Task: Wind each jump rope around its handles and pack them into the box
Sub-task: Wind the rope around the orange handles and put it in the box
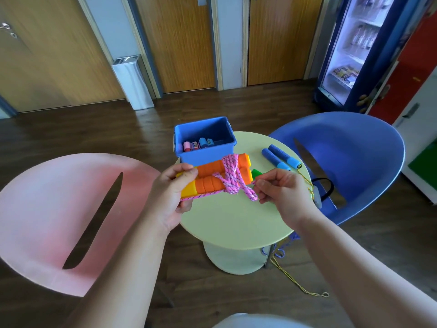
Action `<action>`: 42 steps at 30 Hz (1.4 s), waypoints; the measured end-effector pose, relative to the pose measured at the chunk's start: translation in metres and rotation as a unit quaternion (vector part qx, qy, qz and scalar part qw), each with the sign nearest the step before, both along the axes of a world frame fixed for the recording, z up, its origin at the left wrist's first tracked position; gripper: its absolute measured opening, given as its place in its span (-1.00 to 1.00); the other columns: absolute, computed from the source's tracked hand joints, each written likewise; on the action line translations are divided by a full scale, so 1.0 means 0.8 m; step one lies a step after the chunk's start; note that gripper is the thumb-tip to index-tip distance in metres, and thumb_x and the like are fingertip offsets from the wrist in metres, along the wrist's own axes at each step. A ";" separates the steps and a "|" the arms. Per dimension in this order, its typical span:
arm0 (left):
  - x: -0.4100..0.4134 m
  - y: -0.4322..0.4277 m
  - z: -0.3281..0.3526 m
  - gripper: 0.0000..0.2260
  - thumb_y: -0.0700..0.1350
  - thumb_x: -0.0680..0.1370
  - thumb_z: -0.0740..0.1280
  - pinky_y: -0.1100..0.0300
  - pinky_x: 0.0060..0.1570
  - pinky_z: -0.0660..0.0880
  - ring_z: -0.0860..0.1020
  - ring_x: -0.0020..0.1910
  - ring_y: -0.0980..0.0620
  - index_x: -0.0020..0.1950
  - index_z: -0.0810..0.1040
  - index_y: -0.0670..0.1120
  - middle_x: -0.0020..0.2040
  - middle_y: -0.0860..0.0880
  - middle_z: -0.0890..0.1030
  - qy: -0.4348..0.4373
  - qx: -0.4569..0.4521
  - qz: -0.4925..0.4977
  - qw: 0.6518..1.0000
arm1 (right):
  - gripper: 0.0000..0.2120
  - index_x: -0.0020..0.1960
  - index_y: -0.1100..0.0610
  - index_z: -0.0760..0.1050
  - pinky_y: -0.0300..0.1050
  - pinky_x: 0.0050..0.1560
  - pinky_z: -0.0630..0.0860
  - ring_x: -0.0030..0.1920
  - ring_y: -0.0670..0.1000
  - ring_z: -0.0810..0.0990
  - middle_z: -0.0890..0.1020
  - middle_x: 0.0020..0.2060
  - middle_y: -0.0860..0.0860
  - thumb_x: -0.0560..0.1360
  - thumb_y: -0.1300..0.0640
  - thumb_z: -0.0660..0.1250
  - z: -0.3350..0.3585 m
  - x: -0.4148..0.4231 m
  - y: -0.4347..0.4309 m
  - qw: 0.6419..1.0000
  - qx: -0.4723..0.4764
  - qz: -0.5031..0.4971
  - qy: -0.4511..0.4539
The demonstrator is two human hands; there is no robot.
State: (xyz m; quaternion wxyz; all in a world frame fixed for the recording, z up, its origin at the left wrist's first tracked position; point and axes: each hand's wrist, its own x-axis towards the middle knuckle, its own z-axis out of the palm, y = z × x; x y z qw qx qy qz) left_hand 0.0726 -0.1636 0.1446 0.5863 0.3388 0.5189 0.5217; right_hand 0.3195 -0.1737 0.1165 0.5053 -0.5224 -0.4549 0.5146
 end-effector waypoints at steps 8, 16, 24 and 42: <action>0.000 -0.005 -0.004 -0.90 -0.19 0.55 0.48 0.33 -0.56 0.25 0.55 -0.46 0.02 -0.08 0.64 0.01 -0.16 -0.11 0.63 0.104 0.025 0.001 0.994 | -0.92 -0.08 0.31 0.62 -0.21 -0.28 0.57 -0.40 -0.04 0.56 0.69 -0.37 0.03 0.55 0.43 0.38 0.011 0.017 -0.010 0.990 0.070 -0.028 -0.119; 0.002 -0.017 -0.007 -0.85 -0.15 0.57 0.48 0.15 -0.41 0.51 0.69 -0.24 -0.11 -0.14 0.64 0.09 -0.24 0.02 0.67 0.217 0.090 -0.029 0.972 | -0.72 -0.12 0.09 0.45 0.07 -0.14 0.61 -0.23 0.09 0.65 0.71 -0.27 -0.03 0.45 0.24 0.57 0.021 0.013 -0.018 0.972 0.097 -0.045 -0.209; 0.011 -0.020 -0.008 -0.95 0.06 0.46 0.46 -0.29 -0.14 0.63 0.65 -0.15 -0.27 -0.11 0.63 0.15 -0.17 -0.12 0.68 0.306 0.184 -0.042 0.933 | -0.57 -0.23 0.00 0.33 0.24 -0.22 0.61 -0.25 0.16 0.67 0.69 -0.29 0.05 0.42 0.30 0.57 0.012 0.010 -0.020 0.966 0.099 -0.053 -0.233; 0.029 -0.015 -0.010 -0.88 -0.13 0.57 0.48 0.17 -0.50 0.39 0.53 -0.33 -0.06 -0.11 0.65 0.08 -0.26 -0.02 0.57 0.252 0.150 -0.001 0.956 | -0.75 0.08 0.06 0.41 0.09 -0.04 0.58 -0.06 0.05 0.60 0.61 -0.04 -0.05 0.60 -0.09 0.36 0.010 0.012 -0.010 0.965 0.086 -0.065 -0.241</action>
